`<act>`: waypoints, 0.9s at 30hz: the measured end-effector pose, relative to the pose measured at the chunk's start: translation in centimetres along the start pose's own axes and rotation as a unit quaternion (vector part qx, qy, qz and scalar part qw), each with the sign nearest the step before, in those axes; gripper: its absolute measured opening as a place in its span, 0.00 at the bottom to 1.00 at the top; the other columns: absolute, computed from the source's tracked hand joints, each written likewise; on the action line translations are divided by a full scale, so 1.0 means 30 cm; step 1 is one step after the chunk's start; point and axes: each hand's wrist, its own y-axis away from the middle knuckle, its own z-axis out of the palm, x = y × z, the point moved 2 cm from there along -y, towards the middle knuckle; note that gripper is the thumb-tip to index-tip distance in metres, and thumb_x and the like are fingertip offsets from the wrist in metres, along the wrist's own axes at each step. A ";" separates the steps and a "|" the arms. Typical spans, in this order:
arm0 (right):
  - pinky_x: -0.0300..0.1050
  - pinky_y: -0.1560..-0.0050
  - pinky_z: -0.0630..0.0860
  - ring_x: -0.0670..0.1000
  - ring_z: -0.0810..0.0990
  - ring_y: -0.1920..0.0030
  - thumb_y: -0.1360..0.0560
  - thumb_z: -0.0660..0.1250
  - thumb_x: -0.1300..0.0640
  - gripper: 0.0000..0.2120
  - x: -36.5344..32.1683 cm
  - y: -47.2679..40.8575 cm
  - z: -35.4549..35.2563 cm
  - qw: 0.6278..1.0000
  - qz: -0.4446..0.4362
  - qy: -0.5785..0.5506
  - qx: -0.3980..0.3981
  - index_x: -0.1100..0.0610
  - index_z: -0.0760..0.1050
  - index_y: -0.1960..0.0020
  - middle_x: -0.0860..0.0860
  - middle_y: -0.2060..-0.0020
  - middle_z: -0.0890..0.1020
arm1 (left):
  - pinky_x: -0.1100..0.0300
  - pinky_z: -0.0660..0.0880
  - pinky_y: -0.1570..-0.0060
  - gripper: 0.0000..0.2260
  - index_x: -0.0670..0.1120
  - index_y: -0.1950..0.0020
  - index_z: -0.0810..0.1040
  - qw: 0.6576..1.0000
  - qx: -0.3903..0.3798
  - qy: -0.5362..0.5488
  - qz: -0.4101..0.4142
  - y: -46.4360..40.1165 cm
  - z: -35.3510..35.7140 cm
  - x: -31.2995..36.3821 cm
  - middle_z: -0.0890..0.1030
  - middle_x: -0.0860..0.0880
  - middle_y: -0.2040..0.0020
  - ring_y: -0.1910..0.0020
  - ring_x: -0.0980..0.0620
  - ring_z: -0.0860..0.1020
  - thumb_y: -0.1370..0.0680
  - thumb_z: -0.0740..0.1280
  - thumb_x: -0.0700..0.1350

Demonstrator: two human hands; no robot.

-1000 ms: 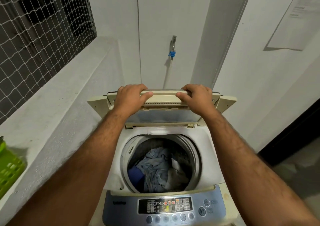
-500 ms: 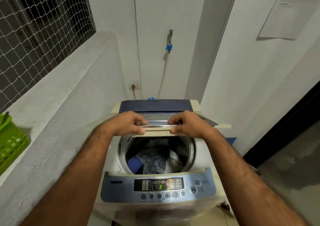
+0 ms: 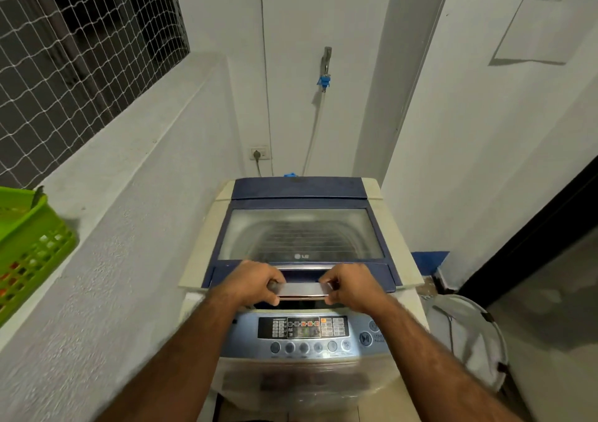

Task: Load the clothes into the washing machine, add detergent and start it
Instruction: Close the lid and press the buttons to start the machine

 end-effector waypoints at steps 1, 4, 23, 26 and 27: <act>0.42 0.46 0.68 0.46 0.77 0.56 0.32 0.77 0.52 0.12 0.000 0.004 0.017 1.000 0.004 0.006 0.001 0.40 0.75 0.64 0.42 0.61 0.80 | 0.60 0.74 0.57 0.07 0.52 0.62 0.77 1.000 0.007 -0.021 0.006 -0.005 0.017 -0.001 0.78 0.56 0.64 0.60 0.54 0.77 0.31 0.75 0.47; 0.49 0.33 0.69 0.48 0.81 0.45 0.29 0.75 0.52 0.17 0.013 0.011 0.068 1.000 0.030 -0.001 -0.001 0.48 0.81 0.41 0.46 0.46 0.85 | 0.60 0.66 0.57 0.11 0.53 0.66 0.71 0.998 0.030 -0.048 0.013 -0.010 0.067 0.000 0.75 0.56 0.66 0.60 0.54 0.74 0.30 0.73 0.48; 0.57 0.23 0.41 0.48 0.42 0.20 0.22 0.48 0.34 0.36 -0.010 0.157 0.294 0.997 0.067 0.015 0.021 0.52 0.50 0.20 0.47 0.20 0.48 | 0.52 0.36 0.26 0.55 0.45 0.21 0.44 0.995 0.005 -0.074 0.068 0.054 0.296 -0.084 0.43 0.49 0.21 0.22 0.52 0.40 0.38 0.48 0.79; 0.58 0.23 0.38 0.48 0.39 0.21 0.29 0.37 0.30 0.43 -0.011 0.160 0.330 0.995 0.082 0.040 0.028 0.52 0.46 0.20 0.47 0.20 0.43 | 0.52 0.35 0.26 0.57 0.46 0.21 0.40 0.995 0.008 -0.076 0.060 0.067 0.322 -0.086 0.36 0.49 0.22 0.24 0.52 0.34 0.41 0.46 0.80; 0.59 0.23 0.38 0.48 0.38 0.21 0.29 0.36 0.30 0.43 -0.012 0.158 0.335 0.995 0.086 0.049 0.027 0.52 0.45 0.20 0.46 0.21 0.42 | 0.51 0.35 0.25 0.58 0.46 0.21 0.39 0.995 0.008 -0.078 0.057 0.066 0.328 -0.087 0.35 0.49 0.22 0.24 0.52 0.33 0.42 0.45 0.81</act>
